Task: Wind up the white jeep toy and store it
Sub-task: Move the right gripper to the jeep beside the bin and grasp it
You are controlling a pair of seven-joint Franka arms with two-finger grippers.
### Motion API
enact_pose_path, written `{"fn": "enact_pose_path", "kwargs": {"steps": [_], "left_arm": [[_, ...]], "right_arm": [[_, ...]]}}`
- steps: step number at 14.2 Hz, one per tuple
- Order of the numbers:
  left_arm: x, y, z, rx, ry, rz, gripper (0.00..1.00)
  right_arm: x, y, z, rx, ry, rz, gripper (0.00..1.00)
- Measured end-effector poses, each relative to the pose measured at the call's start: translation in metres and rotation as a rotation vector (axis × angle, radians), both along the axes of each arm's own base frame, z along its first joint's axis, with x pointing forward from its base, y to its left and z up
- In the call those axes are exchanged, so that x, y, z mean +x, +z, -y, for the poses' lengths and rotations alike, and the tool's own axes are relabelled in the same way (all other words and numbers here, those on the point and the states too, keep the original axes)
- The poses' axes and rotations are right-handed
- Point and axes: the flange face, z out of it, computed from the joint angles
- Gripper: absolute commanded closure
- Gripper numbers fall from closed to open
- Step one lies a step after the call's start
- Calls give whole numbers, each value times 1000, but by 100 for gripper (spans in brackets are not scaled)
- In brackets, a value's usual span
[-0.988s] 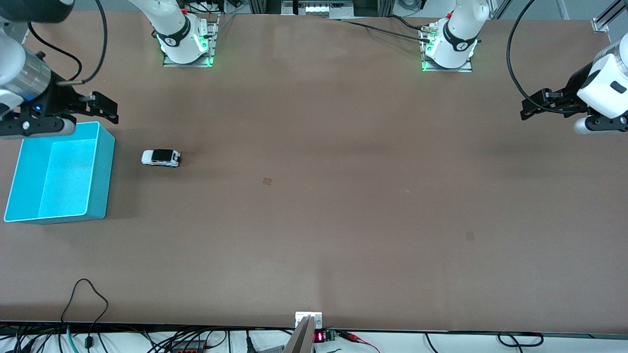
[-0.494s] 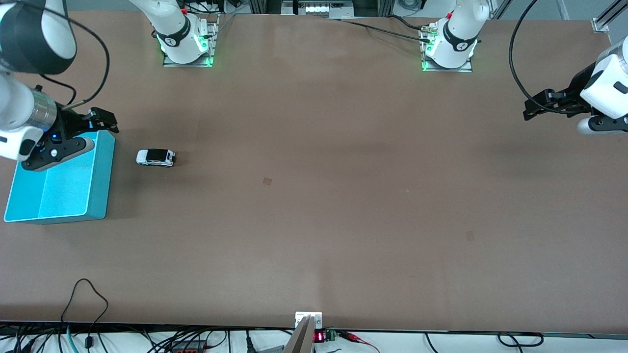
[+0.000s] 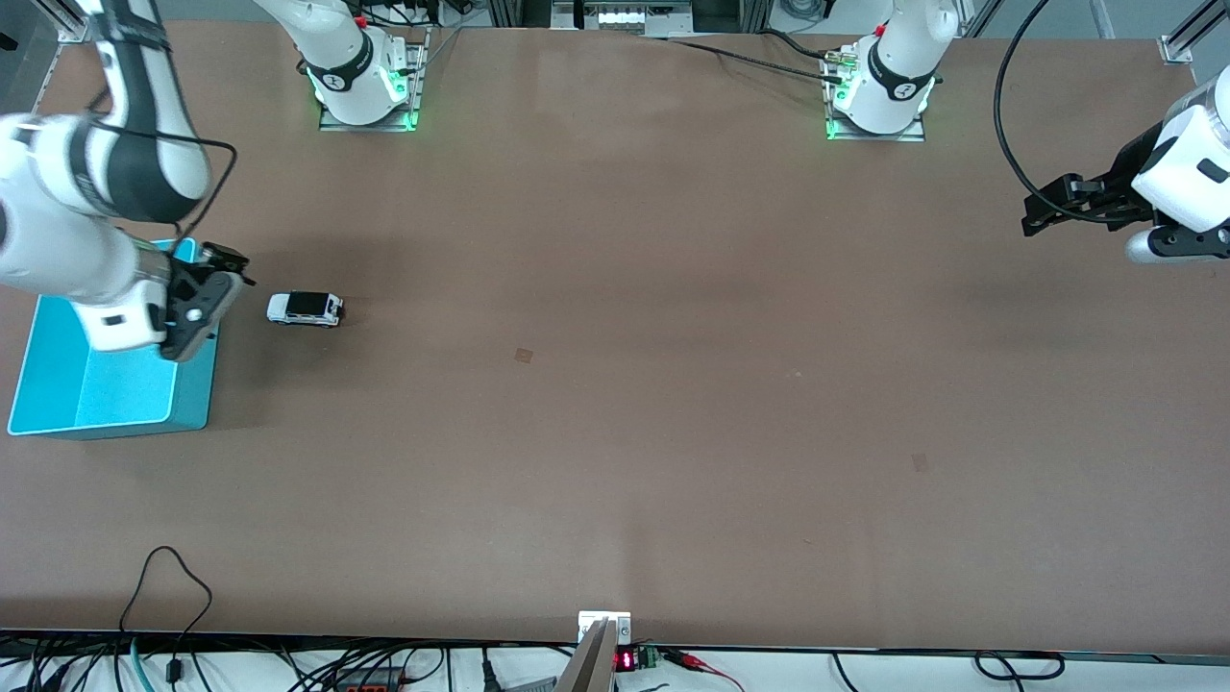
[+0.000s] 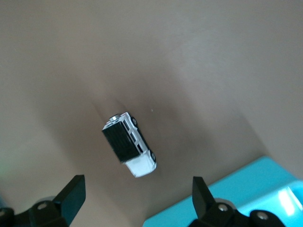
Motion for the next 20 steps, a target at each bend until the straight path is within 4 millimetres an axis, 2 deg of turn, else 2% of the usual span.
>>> {"fn": "enact_pose_path", "kwargs": {"steps": [3, 5, 12, 20], "left_arm": [[2, -2, -3, 0, 6, -3, 0], [3, -4, -7, 0, 13, -6, 0], [6, -9, -10, -1, 18, -16, 0], [8, -13, -10, 1, 32, -21, 0]], "right_arm": [[-24, -53, -2, 16, 115, 37, 0], [-38, -75, -3, 22, 174, 57, 0], [-75, -120, -4, 25, 236, 109, 0], [-83, -159, 1, 25, 273, 139, 0]]}}
